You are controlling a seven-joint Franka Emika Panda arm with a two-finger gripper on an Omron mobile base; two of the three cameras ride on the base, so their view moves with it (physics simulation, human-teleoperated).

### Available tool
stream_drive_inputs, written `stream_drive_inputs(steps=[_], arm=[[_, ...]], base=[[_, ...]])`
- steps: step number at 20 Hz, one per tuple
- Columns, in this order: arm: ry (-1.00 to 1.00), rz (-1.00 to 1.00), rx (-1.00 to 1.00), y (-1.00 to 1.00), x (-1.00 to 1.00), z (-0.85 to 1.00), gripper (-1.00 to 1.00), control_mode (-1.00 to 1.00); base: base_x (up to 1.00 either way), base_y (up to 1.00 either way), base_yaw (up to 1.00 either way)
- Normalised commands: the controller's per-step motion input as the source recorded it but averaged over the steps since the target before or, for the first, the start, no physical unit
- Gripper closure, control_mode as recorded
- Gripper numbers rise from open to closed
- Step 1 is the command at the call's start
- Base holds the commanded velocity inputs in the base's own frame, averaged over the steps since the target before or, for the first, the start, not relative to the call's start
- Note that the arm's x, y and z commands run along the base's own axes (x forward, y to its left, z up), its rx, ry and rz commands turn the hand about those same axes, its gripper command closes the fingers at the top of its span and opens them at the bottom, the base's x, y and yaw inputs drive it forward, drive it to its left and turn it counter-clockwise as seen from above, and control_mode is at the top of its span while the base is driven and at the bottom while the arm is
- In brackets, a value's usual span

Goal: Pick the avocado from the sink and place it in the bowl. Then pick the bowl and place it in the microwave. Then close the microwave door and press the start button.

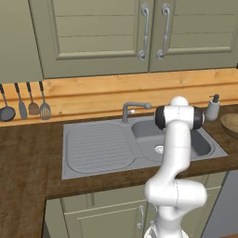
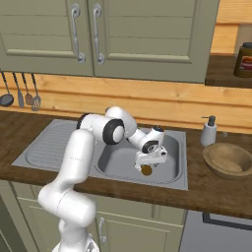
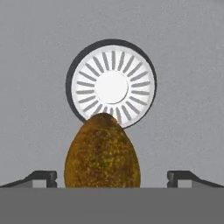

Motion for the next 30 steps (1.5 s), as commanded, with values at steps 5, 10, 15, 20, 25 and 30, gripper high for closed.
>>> stream_drive_inputs(steps=[5, 10, 15, 20, 25, 30], arm=[[0.0, 0.07, 0.0, 0.01, 0.0, -0.39, -1.0, -1.0], [0.0, 0.08, 0.0, 0.03, 0.0, -0.41, -1.0, -1.0], [0.05, 0.1, 0.0, 0.0, -0.22, -0.47, -1.0, -1.0], [0.1, 0.09, 0.0, 0.13, -0.32, -0.49, -1.0, -1.0], [0.01, 0.06, 0.0, 0.12, -0.33, -0.29, 1.0, -1.0], [-0.11, 0.02, 0.03, -0.01, -0.55, 0.33, 1.0, -1.0]], base=[[0.0, 0.0, 0.0], [0.0, 0.0, 0.0], [0.0, 0.0, 0.0], [0.0, 0.0, 0.0], [0.0, 0.0, 0.0], [0.0, 0.0, 0.0]])
